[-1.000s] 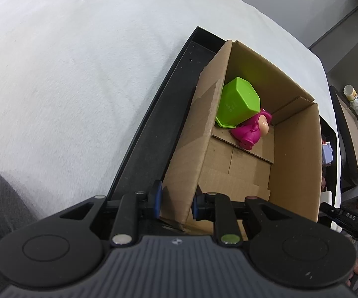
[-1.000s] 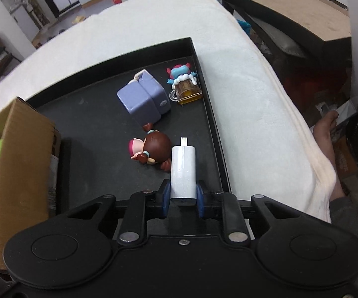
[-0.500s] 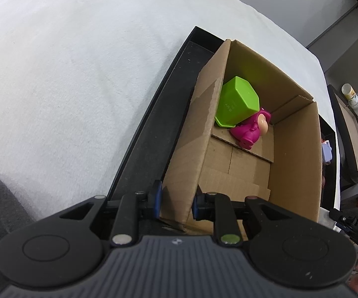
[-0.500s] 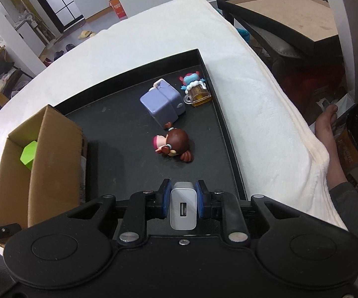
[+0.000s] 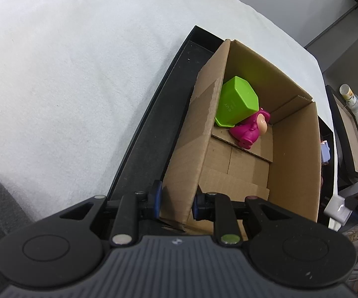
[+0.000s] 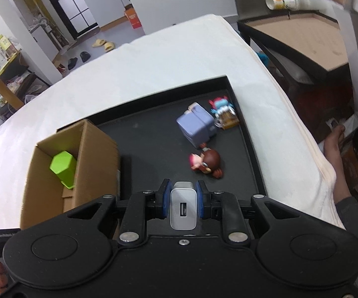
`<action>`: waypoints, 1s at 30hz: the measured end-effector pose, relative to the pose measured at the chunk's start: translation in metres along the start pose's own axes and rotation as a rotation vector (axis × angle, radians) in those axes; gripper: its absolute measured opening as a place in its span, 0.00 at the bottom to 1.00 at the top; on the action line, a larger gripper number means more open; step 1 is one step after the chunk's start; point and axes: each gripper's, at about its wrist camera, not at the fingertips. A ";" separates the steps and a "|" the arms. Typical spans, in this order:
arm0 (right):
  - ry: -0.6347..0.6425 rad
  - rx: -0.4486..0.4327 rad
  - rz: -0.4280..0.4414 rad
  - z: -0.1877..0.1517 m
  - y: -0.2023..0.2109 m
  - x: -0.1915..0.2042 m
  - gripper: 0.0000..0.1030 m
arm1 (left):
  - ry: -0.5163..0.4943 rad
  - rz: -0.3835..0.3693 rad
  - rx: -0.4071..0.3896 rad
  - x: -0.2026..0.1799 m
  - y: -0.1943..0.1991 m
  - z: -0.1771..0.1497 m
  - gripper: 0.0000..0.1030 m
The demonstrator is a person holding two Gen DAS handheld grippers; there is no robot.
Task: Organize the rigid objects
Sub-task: 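Lift the white charger with the right gripper and carry it over the box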
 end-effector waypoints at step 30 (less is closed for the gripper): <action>0.137 -0.033 0.047 0.035 0.005 0.105 0.21 | -0.022 -0.016 0.016 -0.025 -0.013 -0.008 0.21</action>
Point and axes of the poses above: each gripper's, at about its wrist camera, not at the fingertips, and y roughly against the way its jaws point, x to its left, z to its top, and after that the axes turned 1 degree about y, right-handed
